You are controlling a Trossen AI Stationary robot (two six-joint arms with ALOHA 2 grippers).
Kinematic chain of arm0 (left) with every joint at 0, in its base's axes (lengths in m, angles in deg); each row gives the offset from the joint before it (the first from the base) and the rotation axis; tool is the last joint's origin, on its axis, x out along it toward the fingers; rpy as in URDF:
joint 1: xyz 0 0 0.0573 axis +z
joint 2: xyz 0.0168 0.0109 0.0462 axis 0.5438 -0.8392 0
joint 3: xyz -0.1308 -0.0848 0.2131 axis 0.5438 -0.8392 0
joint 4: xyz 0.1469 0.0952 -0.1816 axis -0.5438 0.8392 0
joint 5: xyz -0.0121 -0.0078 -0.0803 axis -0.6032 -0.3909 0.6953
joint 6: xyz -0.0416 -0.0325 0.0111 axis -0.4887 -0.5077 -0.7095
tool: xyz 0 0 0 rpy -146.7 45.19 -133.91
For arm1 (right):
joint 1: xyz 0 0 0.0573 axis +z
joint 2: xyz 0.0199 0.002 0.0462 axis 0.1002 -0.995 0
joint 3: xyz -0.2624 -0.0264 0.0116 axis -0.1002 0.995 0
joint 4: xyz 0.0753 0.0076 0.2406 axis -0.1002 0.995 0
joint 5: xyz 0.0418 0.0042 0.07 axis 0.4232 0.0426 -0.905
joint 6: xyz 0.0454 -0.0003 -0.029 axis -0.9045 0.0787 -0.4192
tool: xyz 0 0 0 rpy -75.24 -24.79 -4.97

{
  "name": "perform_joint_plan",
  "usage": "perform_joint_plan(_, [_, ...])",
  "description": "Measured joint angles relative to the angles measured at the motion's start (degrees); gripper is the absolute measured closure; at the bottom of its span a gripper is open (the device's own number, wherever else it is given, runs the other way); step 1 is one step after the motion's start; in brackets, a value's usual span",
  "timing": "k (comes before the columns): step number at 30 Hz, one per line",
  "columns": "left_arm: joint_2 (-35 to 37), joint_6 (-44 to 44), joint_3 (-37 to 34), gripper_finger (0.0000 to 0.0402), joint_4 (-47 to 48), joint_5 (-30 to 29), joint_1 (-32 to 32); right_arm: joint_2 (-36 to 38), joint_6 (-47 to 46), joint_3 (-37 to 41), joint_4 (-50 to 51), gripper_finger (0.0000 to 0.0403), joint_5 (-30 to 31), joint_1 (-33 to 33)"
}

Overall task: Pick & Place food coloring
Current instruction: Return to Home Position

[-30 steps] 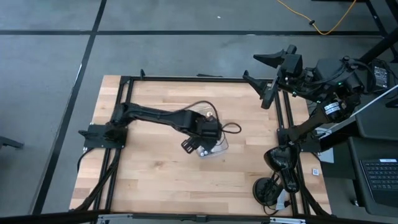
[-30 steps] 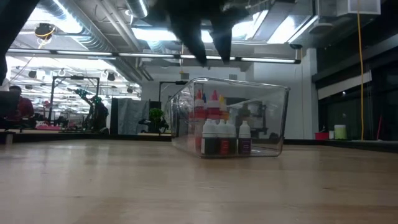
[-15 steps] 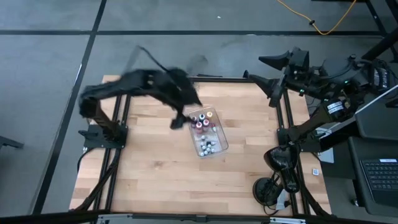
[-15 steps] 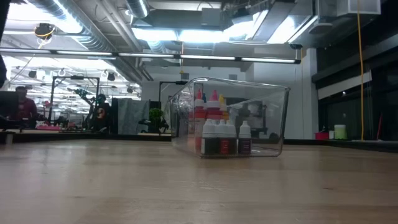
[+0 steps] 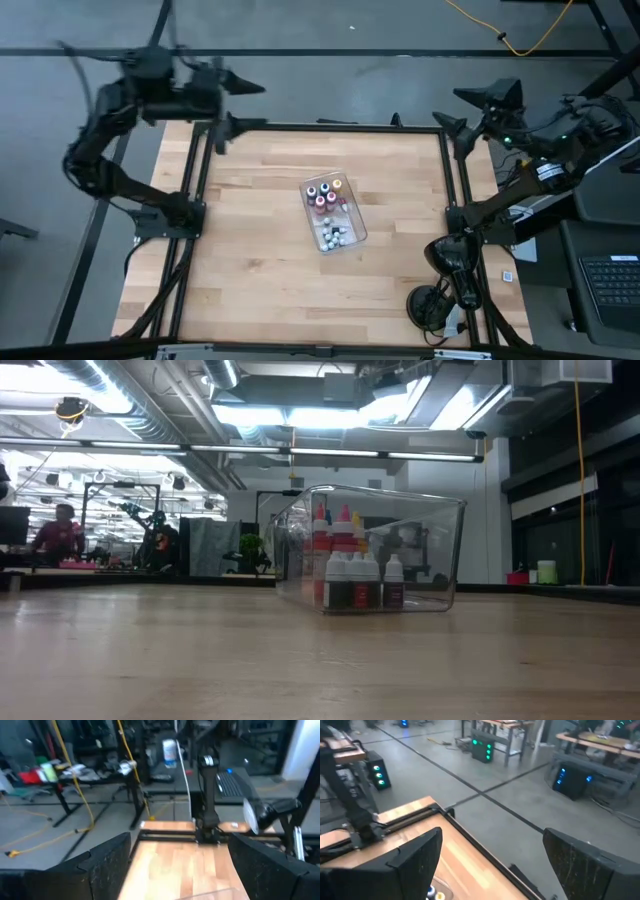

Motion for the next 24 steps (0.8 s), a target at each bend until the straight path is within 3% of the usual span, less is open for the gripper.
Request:
perform_joint_plan(8, [7.39, -1.29, -0.66, 0.0079, 6.12, -2.74, 1.73, 2.83, -1.67, 1.23, 7.10, 0.0056, 3.44, 0.02])
perform_joint_plan(14, [14.81, -5.29, -12.98, 0.0080, 1.79, -2.78, 1.69, 7.77, -2.34, 11.80, 4.26, 0.0056, 3.23, 0.02])
perform_joint_plan(21, [25.40, -7.21, -36.44, 0.0080, -19.59, -2.86, 1.71, 12.53, 10.12, 32.03, -23.01, 0.0056, -3.93, 0.00])
perform_joint_plan(24, [29.21, -8.21, -44.80, 0.0080, -26.83, -4.06, 1.71, 14.53, 14.73, 40.23, -37.03, 0.0056, -10.50, -0.72])
